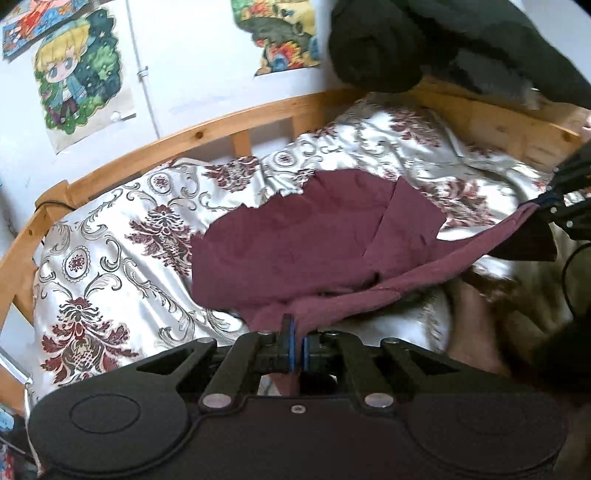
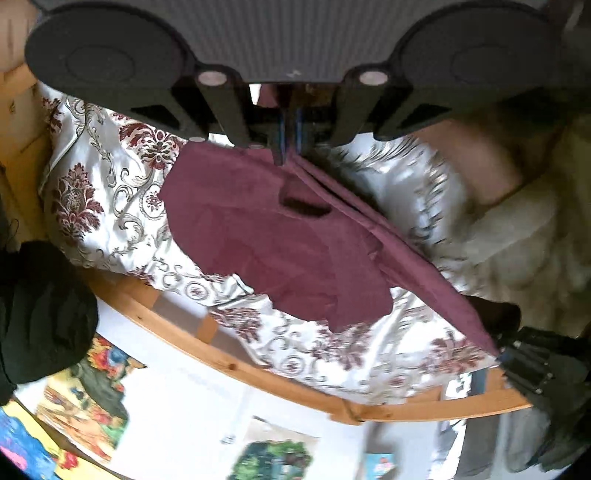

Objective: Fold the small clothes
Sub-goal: 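Lift the hem with both tools and fold it toward the collar, then open both tools to release the folded hem onto the shirt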

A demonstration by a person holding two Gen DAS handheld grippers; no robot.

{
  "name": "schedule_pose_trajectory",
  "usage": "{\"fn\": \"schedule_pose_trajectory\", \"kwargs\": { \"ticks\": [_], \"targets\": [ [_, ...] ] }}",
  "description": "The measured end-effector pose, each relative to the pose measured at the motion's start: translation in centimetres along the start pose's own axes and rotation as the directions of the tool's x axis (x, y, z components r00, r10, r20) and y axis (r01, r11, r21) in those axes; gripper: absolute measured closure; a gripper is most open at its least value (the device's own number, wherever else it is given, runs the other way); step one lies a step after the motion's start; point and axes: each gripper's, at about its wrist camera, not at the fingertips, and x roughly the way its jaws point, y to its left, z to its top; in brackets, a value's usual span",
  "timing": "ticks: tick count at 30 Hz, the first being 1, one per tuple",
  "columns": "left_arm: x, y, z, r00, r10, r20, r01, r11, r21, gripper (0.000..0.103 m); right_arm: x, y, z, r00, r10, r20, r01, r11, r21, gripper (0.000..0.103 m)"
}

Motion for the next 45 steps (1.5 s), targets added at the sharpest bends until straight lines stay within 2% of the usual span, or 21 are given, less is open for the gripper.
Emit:
{"fn": "schedule_pose_trajectory", "kwargs": {
  "ticks": [2, 4, 7, 9, 11, 14, 17, 23, 29, 35, 37, 41, 42, 45],
  "targets": [
    [-0.6, 0.0, 0.3, 1.0, -0.006, 0.005, 0.006, 1.0, -0.016, 0.099, -0.8, -0.3, 0.3, 0.999, 0.039, 0.004, -0.039, 0.999, 0.03, 0.097],
    [-0.5, 0.3, 1.0, 1.0, -0.008, 0.013, 0.008, 1.0, -0.026, 0.099, -0.8, -1.0, 0.6, 0.999, 0.033, 0.022, -0.035, 0.998, 0.051, 0.097],
    [0.9, 0.5, 2.8, 0.999, 0.032, 0.03, -0.032, 0.999, 0.008, 0.099, 0.5, -1.9, 1.7, 0.996, -0.063, 0.055, 0.063, 0.998, 0.005, 0.097],
    [2.6, 0.9, 4.4, 0.997, 0.066, 0.049, -0.068, 0.997, 0.038, 0.099, 1.9, -2.7, 2.6, 0.985, -0.142, 0.093, 0.144, 0.99, -0.012, 0.096],
    [4.6, 1.5, 5.9, 0.993, 0.102, 0.064, -0.106, 0.993, 0.052, 0.099, 4.2, -3.1, 3.8, 0.96, -0.246, 0.134, 0.253, 0.967, -0.039, 0.096],
    [9.0, 2.5, 8.3, 0.981, 0.178, 0.072, -0.184, 0.98, 0.081, 0.099, 8.0, -4.1, 5.0, 0.92, -0.344, 0.189, 0.353, 0.936, -0.013, 0.096],
    [13.8, 4.4, 10.0, 0.979, 0.2, 0.045, -0.202, 0.978, 0.049, 0.099, 12.3, -5.0, 5.9, 0.884, -0.414, 0.218, 0.422, 0.906, 0.011, 0.096],
    [21.5, 7.5, 11.5, 0.978, 0.208, 0.01, -0.207, 0.978, -0.036, 0.098, 20.1, -6.4, 6.7, 0.844, -0.478, 0.243, 0.49, 0.871, 0.013, 0.096],
    [27.8, 8.8, 10.9, 0.983, 0.183, 0.016, -0.181, 0.98, -0.084, 0.098, 27.3, -6.2, 6.3, 0.862, -0.474, 0.182, 0.478, 0.878, 0.022, 0.094],
    [31.7, 9.7, 9.4, 0.989, 0.145, -0.022, -0.147, 0.98, -0.134, 0.098, 30.7, -7.0, 5.8, 0.864, -0.484, 0.141, 0.484, 0.874, 0.035, 0.084],
    [32.1, 10.1, 9.0, 0.991, 0.129, -0.036, -0.133, 0.978, -0.162, 0.095, 31.1, -7.3, 5.6, 0.87, -0.477, 0.122, 0.473, 0.879, 0.064, 0.077],
    [32.2, 11.1, 8.6, 0.993, 0.1, -0.063, -0.113, 0.96, -0.256, 0.074, 31.3, -7.9, 5.3, 0.882, -0.461, 0.102, 0.452, 0.887, 0.097, 0.064],
    [32.1, 11.5, 8.5, 0.994, 0.09, -0.067, -0.106, 0.953, -0.285, 0.072, 31.1, -7.9, 5.3, 0.882, -0.46, 0.102, 0.451, 0.887, 0.103, 0.059],
    [31.8, 12.1, 8.4, 0.995, 0.073, -0.071, -0.094, 0.935, -0.341, 0.051, 30.6, -8.1, 5.2, 0.884, -0.455, 0.106, 0.441, 0.888, 0.128, 0.036]
  ]
}}
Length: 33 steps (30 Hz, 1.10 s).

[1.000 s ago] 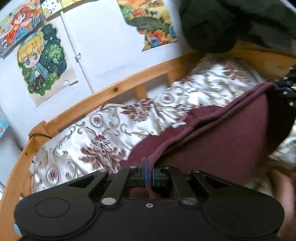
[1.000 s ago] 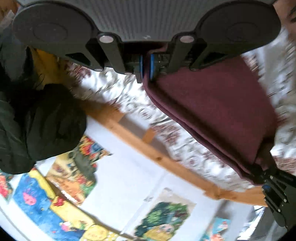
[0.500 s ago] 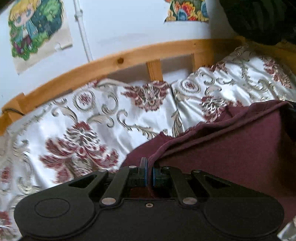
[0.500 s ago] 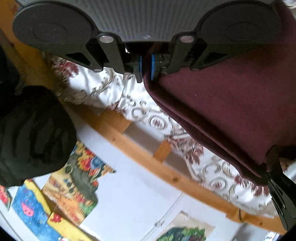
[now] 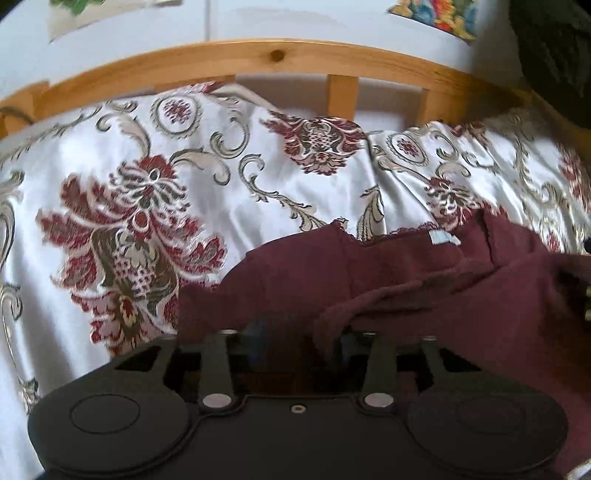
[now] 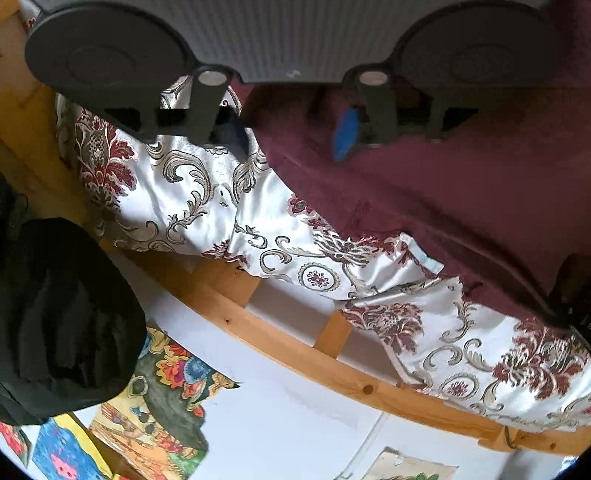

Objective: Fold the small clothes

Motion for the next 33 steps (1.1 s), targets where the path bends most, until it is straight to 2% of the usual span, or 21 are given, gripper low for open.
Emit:
{"fn": "schedule_pose_trajectory", "kwargs": {
  "ticks": [2, 4, 7, 10, 13, 18, 22, 24, 25, 27, 29, 30, 31, 33],
  "targets": [
    [-0.4, 0.2, 0.1, 1.0, 0.0, 0.007, 0.001, 1.0, -0.013, 0.025, -0.3, -0.3, 0.1, 1.0, 0.021, -0.003, -0.021, 1.0, 0.016, 0.025],
    [-1.1, 0.5, 0.2, 1.0, -0.003, 0.016, 0.004, 1.0, -0.029, 0.013, -0.3, -0.5, 0.2, 0.998, 0.053, -0.02, -0.053, 0.998, 0.032, 0.01],
    [-2.2, 1.0, 0.3, 1.0, -0.012, 0.023, 0.013, 0.998, -0.056, 0.002, -0.7, -0.6, 0.2, 0.994, 0.096, -0.043, -0.094, 0.994, 0.051, 0.008],
    [-3.3, 1.4, 0.0, 1.0, -0.017, 0.023, 0.019, 0.997, -0.076, 0.001, -1.2, -0.7, 0.1, 0.993, 0.101, -0.054, -0.098, 0.993, 0.059, 0.004],
    [-3.8, 1.2, -0.6, 1.0, -0.029, 0.01, 0.03, 0.998, -0.055, 0.001, -1.7, -1.4, -0.2, 0.991, 0.106, -0.083, -0.097, 0.99, 0.099, 0.003],
    [-3.1, -1.2, -1.5, 1.0, -0.02, -0.02, 0.022, 0.994, 0.11, 0.001, -1.6, -4.0, -1.3, 0.976, 0.162, -0.144, -0.119, 0.955, 0.271, 0.002],
    [-2.1, -2.5, -2.1, 0.997, 0.073, -0.019, -0.067, 0.974, 0.217, 0.017, -0.5, -5.5, -2.0, 0.961, 0.191, -0.199, -0.104, 0.919, 0.38, 0.002],
    [-1.7, -2.3, -2.3, 0.995, 0.1, -0.022, -0.092, 0.969, 0.227, 0.025, -0.3, -5.9, -2.2, 0.958, 0.203, -0.202, -0.105, 0.905, 0.412, 0.004],
    [-1.6, -2.1, -2.3, 0.994, 0.104, -0.029, -0.095, 0.971, 0.22, 0.033, -0.3, -6.0, -2.3, 0.957, 0.207, -0.201, -0.107, 0.902, 0.418, 0.007],
    [-1.4, -1.4, -2.1, 0.995, 0.085, -0.044, -0.076, 0.98, 0.183, 0.047, -0.3, -5.9, -2.2, 0.958, 0.209, -0.196, -0.113, 0.904, 0.412, 0.01],
    [-1.4, -0.7, -1.9, 0.997, 0.045, -0.056, -0.038, 0.992, 0.12, 0.072, -0.5, -5.6, -2.2, 0.96, 0.207, -0.188, -0.12, 0.912, 0.392, 0.016],
    [-1.5, -0.4, -1.8, 0.998, 0.027, -0.06, -0.022, 0.996, 0.091, 0.081, -0.4, -5.5, -2.1, 0.961, 0.208, -0.185, -0.124, 0.914, 0.385, 0.02],
    [-1.7, 0.0, -1.7, 0.998, 0.011, -0.059, -0.007, 0.998, 0.057, 0.096, -0.4, -5.3, -2.0, 0.961, 0.208, -0.184, -0.126, 0.917, 0.379, 0.023],
    [-2.0, 0.6, -1.5, 0.999, -0.001, -0.047, 0.001, 1.0, 0.009, 0.098, -0.2, -5.1, -2.0, 0.96, 0.21, -0.186, -0.129, 0.918, 0.374, 0.029]
  ]
}}
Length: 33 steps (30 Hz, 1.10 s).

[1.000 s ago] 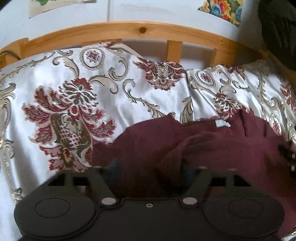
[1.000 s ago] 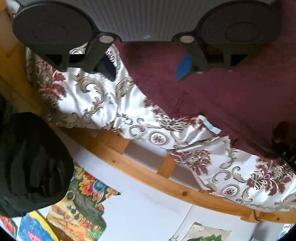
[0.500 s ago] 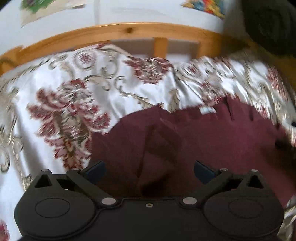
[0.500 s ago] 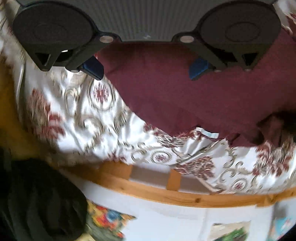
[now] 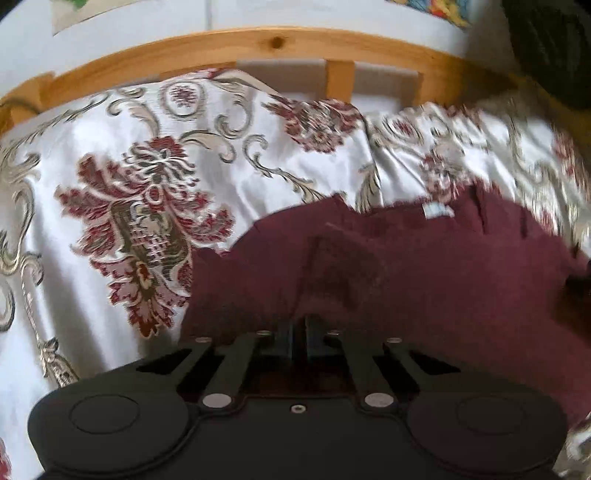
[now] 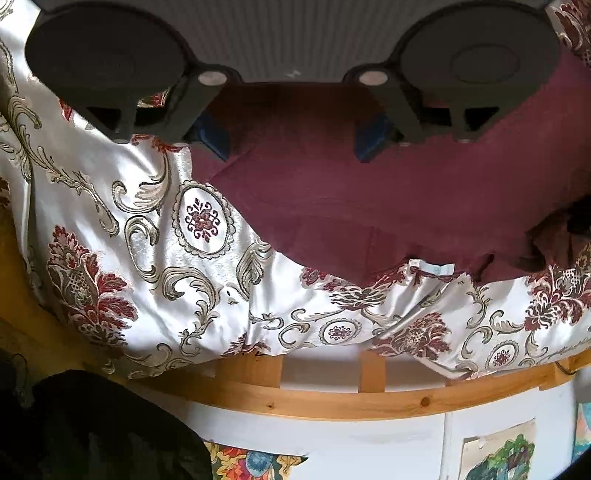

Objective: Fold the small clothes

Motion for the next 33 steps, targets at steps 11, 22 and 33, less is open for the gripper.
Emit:
{"fn": "schedule_pose_trajectory", "kwargs": {
  "ticks": [11, 22, 33],
  "targets": [
    [-0.5, 3.7, 0.0, 1.0, -0.011, -0.018, 0.006, 0.969, -0.248, 0.101, 1.5, -0.1, -0.4, 1.0, -0.012, -0.029, 0.012, 1.0, 0.004, 0.087],
    [-0.7, 4.4, -0.3, 0.999, -0.027, -0.021, 0.02, 0.956, -0.294, 0.099, 1.2, -0.1, -0.2, 0.999, -0.05, 0.014, 0.05, 0.999, -0.018, 0.097],
    [-1.7, 3.1, -0.5, 1.0, -0.008, 0.008, 0.01, 0.964, -0.267, 0.052, 0.8, -0.3, -0.5, 0.998, -0.067, 0.006, 0.066, 0.998, 0.014, 0.051]
  ]
}}
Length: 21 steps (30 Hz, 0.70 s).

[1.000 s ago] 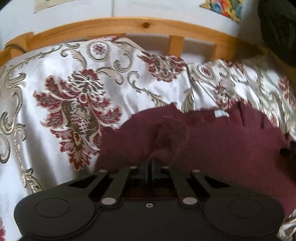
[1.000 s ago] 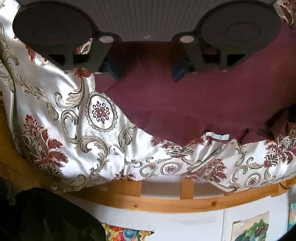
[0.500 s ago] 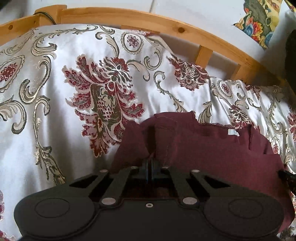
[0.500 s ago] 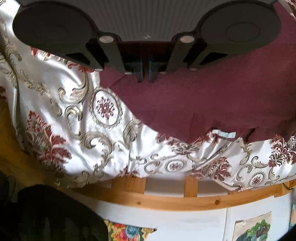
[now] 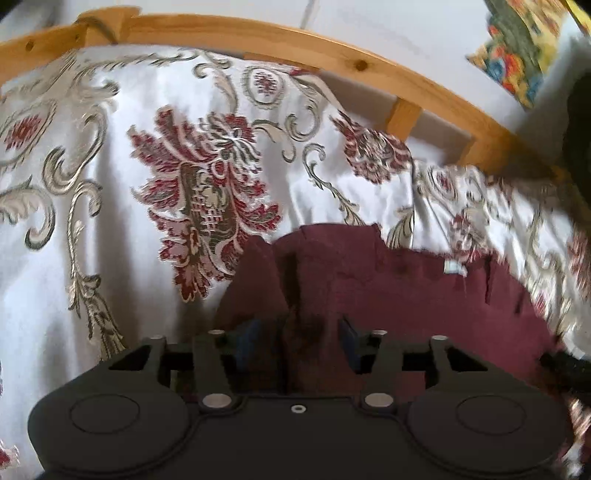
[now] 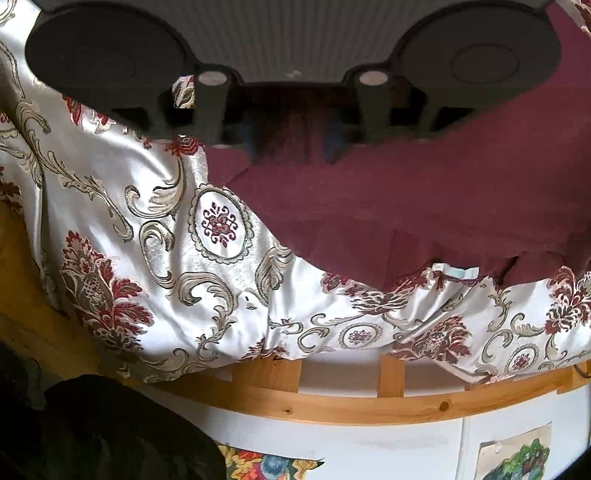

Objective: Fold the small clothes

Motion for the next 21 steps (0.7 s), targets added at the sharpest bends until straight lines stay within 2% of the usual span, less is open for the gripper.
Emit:
{"fn": "schedule_pose_trajectory", "kwargs": {
  "ticks": [2, 4, 7, 11, 13, 14, 19, 21],
  "targets": [
    [0.5, -0.9, -0.3, 0.999, 0.037, -0.008, -0.036, 0.996, 0.077, 0.052, -0.1, 0.0, 0.0, 1.0, -0.012, 0.003, 0.012, 1.0, -0.007, 0.049],
    [1.1, -1.5, -0.5, 0.997, 0.079, -0.016, -0.076, 0.988, 0.138, 0.054, -0.2, 0.0, 0.0, 1.0, -0.025, 0.01, 0.025, 1.0, -0.014, 0.04],
    [1.9, -1.5, -0.7, 0.991, 0.126, -0.032, -0.119, 0.978, 0.168, 0.058, -0.2, 0.0, 0.0, 0.998, -0.057, 0.013, 0.058, 0.998, -0.028, 0.031],
    [2.6, -0.9, -0.7, 0.989, 0.14, -0.052, -0.13, 0.98, 0.152, 0.059, 0.6, 0.1, -0.2, 0.99, -0.143, 0.008, 0.143, 0.985, -0.096, 0.024],
    [2.9, -0.7, -0.7, 0.988, 0.141, -0.058, -0.131, 0.98, 0.15, 0.059, 1.2, -0.1, -0.3, 0.984, -0.18, 0.01, 0.18, 0.977, -0.115, 0.012],
    [3.0, -0.7, -0.8, 0.988, 0.141, -0.062, -0.13, 0.981, 0.147, 0.059, 1.4, -0.1, -0.4, 0.981, -0.196, 0.008, 0.196, 0.973, -0.118, 0.01],
    [2.9, 0.2, -0.5, 0.991, 0.105, -0.077, -0.1, 0.993, 0.066, 0.057, 1.6, -0.5, -0.5, 0.98, -0.2, -0.003, 0.199, 0.976, -0.092, 0.005],
    [2.6, 0.4, -0.5, 0.993, 0.09, -0.075, -0.087, 0.995, 0.043, 0.052, 1.3, -0.5, -0.4, 0.978, -0.208, 0.006, 0.208, 0.973, -0.098, 0.003]
  ]
}}
